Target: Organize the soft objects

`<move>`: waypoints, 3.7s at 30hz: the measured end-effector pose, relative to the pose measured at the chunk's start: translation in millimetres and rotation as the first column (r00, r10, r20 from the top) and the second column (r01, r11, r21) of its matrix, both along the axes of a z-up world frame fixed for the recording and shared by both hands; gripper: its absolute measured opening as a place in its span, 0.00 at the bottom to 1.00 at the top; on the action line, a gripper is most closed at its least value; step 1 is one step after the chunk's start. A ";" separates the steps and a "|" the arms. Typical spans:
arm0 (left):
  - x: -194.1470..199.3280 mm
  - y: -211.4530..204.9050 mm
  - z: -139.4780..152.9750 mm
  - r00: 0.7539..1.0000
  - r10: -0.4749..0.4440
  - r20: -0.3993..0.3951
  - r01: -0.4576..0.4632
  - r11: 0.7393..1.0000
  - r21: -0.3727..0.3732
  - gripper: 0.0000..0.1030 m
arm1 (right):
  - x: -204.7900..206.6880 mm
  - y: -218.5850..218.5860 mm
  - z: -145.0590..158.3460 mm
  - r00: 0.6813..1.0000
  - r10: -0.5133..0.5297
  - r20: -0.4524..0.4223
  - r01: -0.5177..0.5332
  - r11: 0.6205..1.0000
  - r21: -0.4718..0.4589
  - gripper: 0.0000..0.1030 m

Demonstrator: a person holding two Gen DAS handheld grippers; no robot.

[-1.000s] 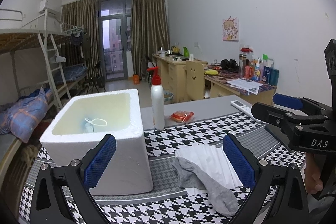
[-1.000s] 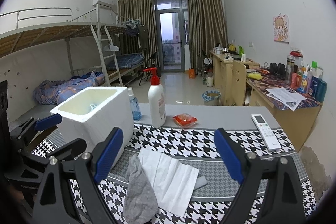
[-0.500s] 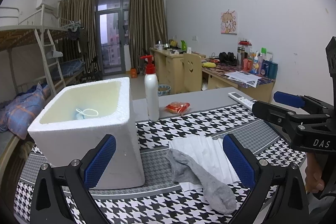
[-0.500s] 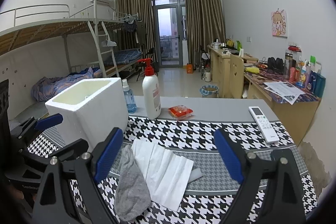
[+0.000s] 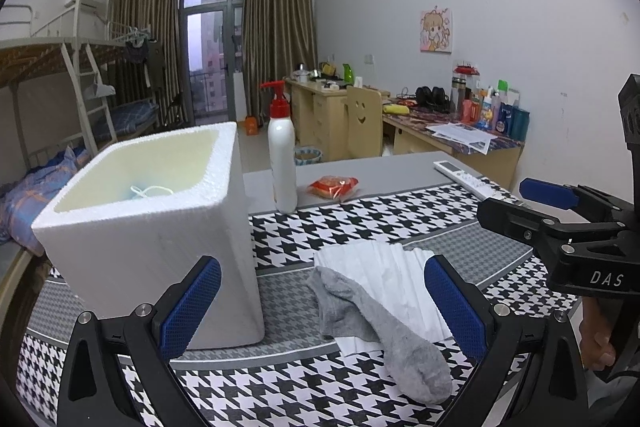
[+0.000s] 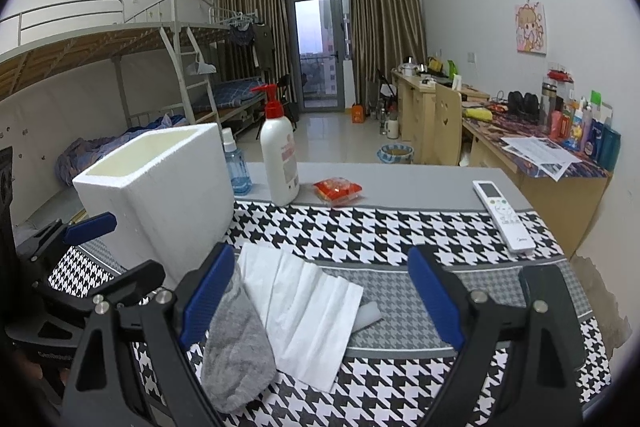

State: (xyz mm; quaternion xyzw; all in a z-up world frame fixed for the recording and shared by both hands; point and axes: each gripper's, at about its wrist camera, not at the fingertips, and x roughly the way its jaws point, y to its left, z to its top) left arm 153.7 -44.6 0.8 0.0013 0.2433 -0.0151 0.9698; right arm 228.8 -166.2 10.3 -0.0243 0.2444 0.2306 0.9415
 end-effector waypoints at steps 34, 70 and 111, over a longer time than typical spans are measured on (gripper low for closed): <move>27.2 -12.2 -34.4 0.992 -0.037 -0.120 0.038 0.999 0.003 0.99 | 23.8 -0.9 -37.4 0.989 -0.038 -0.140 0.029 0.997 -0.070 0.88; 48.0 -19.2 -64.6 0.958 -0.125 -0.257 0.109 0.991 -0.074 0.70 | 37.2 4.0 -55.9 0.979 -0.018 -0.205 0.004 0.997 -0.071 0.88; 53.2 -17.0 -71.4 0.929 -0.195 -0.316 0.167 0.979 -0.113 0.14 | 47.6 35.4 -70.8 0.954 0.086 -0.287 -0.103 0.994 -0.046 0.65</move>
